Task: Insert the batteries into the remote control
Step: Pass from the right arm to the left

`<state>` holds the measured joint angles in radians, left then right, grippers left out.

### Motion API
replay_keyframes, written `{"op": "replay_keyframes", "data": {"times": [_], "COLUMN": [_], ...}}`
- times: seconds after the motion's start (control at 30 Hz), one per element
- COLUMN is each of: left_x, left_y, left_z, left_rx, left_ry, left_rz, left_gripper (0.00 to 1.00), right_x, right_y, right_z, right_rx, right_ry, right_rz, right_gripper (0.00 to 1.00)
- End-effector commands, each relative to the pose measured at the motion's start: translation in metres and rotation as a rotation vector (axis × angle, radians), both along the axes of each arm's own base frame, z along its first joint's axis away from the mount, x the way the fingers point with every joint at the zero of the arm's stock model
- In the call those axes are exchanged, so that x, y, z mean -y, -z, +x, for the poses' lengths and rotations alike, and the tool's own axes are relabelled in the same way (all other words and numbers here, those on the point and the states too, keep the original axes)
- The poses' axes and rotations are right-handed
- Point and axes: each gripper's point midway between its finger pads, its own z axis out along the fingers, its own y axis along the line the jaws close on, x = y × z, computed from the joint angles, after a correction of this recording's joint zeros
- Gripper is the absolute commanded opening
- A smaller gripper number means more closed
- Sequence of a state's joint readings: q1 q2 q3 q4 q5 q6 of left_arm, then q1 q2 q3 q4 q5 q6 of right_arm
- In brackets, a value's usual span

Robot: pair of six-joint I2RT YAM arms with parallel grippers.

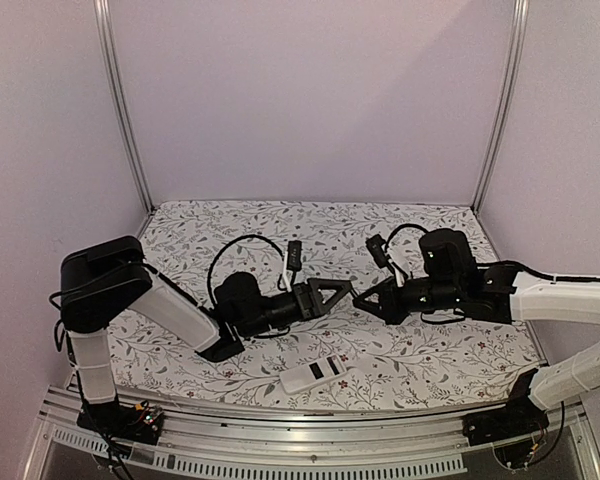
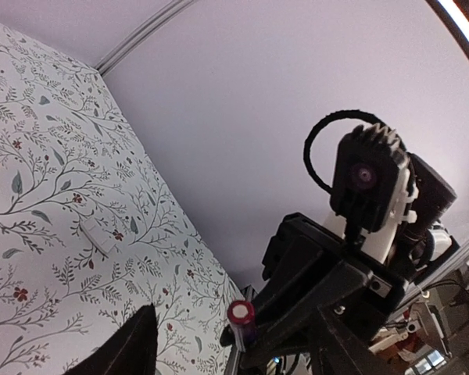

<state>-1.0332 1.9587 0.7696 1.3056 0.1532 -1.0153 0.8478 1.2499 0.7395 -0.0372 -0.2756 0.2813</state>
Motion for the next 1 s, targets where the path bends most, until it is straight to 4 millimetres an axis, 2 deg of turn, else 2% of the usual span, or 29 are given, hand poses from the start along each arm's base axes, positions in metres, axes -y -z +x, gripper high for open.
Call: {"op": "replay_keyframes", "data": {"times": [0.0,0.1,0.4,0.57,0.7,0.8,0.9,0.93,0.97], "left_x": [0.000,0.000,0.003,0.004,0.002,0.001,-0.006,-0.010,-0.014], "left_y": [-0.005,0.000,0.000,0.001,-0.002,-0.005,-0.013,-0.016,-0.022], "left_z": [0.007,0.007,0.008,0.007,0.007,0.008,0.012,0.013,0.015], "left_rx": [0.018,0.008,0.018,0.013,0.021,0.018,-0.002,-0.016,-0.026], "left_ry": [-0.006,-0.004,-0.003,0.006,0.002,-0.002,-0.016,-0.018,-0.020], "left_rz": [-0.013,-0.004,0.007,0.008,0.010,0.004,-0.027,-0.046,-0.069], "left_gripper": [0.61,0.53,0.40,0.24,0.03,0.00,0.00,0.00,0.00], "right_x": [-0.005,-0.005,-0.011,-0.012,-0.012,-0.010,-0.008,-0.007,-0.006], "right_y": [-0.007,-0.008,-0.009,-0.009,-0.012,-0.015,-0.024,-0.026,-0.037], "right_z": [0.000,-0.001,-0.005,-0.005,-0.003,-0.001,0.000,-0.002,-0.004], "right_rx": [0.009,0.009,0.006,0.011,0.021,0.038,0.072,0.087,0.126], "right_ry": [-0.032,-0.029,-0.061,-0.065,-0.061,-0.047,-0.032,-0.035,-0.039], "right_rz": [0.009,0.009,0.008,0.003,0.003,0.002,0.025,0.040,0.081], "right_gripper": [0.00,0.00,0.00,0.00,0.00,0.01,0.31,0.39,0.45]}}
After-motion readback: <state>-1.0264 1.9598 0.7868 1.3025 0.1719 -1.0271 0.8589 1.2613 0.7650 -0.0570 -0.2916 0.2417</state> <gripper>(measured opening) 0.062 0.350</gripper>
